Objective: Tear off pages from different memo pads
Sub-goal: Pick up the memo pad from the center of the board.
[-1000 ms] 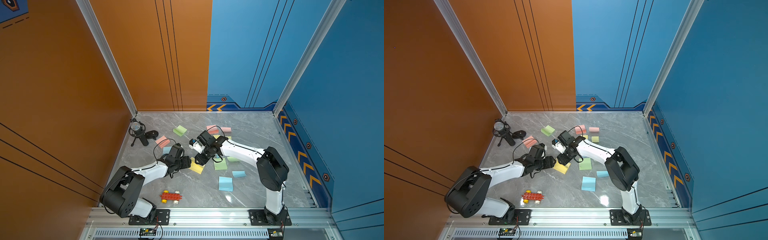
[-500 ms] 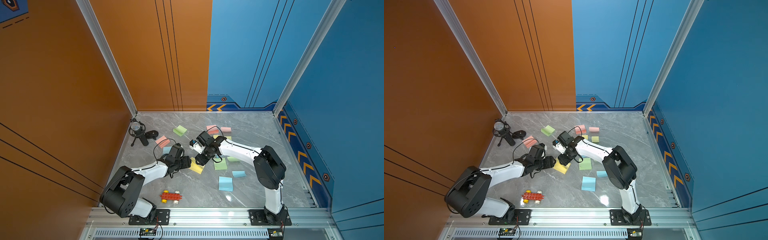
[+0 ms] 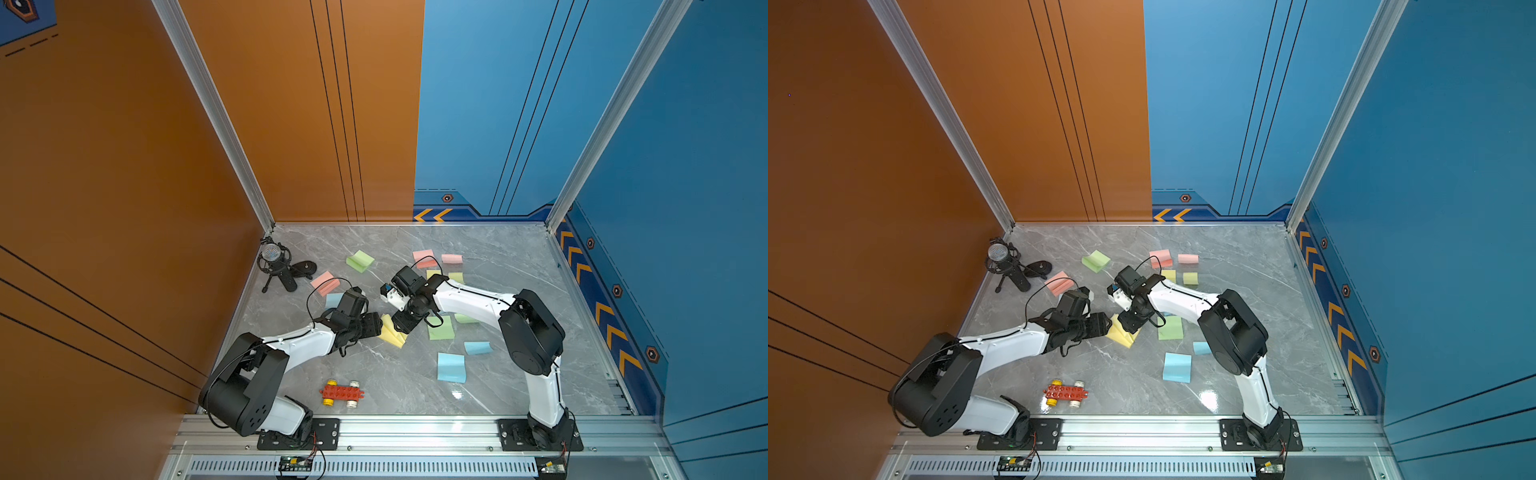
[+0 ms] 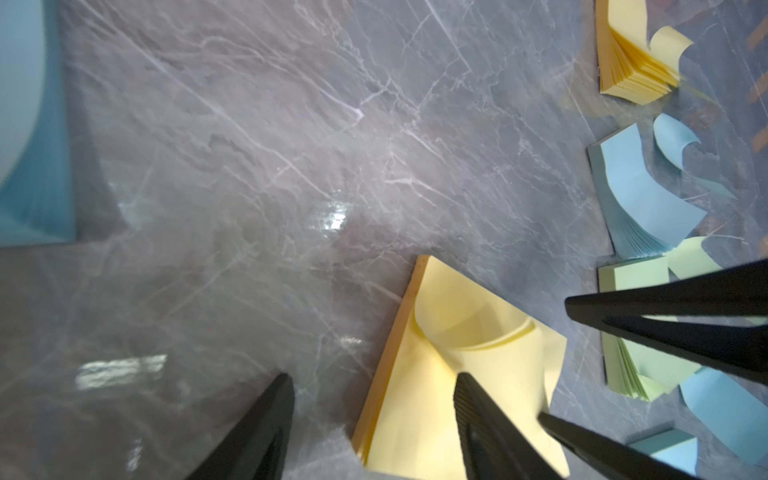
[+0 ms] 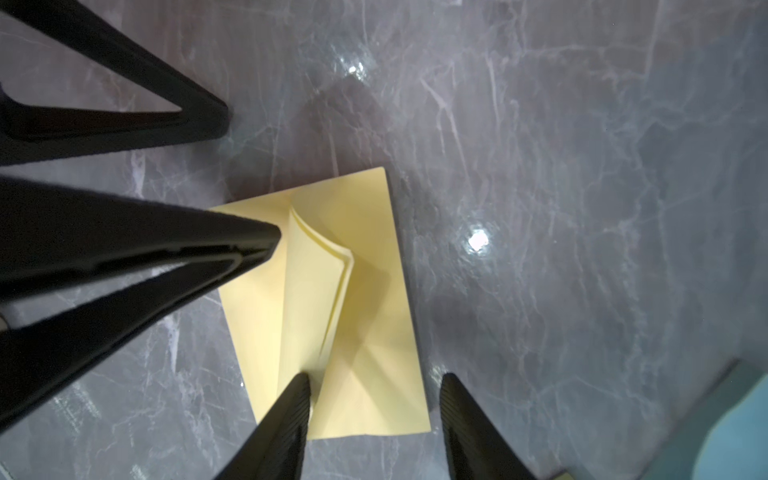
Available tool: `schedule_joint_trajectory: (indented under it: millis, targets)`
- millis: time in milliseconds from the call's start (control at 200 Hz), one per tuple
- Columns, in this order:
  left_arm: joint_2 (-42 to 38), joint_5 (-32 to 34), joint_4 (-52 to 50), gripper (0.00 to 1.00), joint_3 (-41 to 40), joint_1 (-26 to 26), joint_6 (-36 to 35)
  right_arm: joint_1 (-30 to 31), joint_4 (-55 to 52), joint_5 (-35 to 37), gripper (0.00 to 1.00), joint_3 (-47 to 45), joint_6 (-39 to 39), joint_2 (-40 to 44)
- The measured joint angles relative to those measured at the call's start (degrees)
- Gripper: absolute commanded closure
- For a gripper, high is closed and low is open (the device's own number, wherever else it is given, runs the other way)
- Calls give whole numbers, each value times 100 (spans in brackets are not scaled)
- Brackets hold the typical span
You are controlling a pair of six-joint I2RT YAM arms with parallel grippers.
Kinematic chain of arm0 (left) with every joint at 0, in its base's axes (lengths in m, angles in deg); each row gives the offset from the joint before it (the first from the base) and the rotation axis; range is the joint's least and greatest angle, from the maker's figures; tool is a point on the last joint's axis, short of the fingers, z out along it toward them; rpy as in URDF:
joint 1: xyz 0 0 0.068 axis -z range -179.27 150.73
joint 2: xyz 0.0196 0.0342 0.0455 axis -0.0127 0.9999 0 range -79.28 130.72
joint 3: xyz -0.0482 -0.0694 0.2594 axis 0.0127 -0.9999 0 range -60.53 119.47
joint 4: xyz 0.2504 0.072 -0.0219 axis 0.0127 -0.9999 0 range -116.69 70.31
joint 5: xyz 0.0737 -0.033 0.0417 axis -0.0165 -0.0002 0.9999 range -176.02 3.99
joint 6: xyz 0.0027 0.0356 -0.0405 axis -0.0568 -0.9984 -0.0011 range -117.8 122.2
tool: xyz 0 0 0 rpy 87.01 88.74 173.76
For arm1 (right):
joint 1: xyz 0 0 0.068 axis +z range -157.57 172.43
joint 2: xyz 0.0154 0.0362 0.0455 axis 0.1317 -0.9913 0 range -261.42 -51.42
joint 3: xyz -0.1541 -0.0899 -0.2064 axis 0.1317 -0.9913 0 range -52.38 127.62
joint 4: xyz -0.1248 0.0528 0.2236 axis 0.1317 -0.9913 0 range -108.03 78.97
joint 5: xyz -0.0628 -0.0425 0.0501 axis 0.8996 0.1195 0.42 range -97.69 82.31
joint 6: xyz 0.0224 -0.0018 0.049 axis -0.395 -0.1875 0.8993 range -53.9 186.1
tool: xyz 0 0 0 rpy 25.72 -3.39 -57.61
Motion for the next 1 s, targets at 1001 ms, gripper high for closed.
schedule_joint_trajectory:
  millis: [1001]
  targets:
    - [-76, -24, -39, 34, -48, 0, 28, 114, -4, -96, 41, 81, 4, -59]
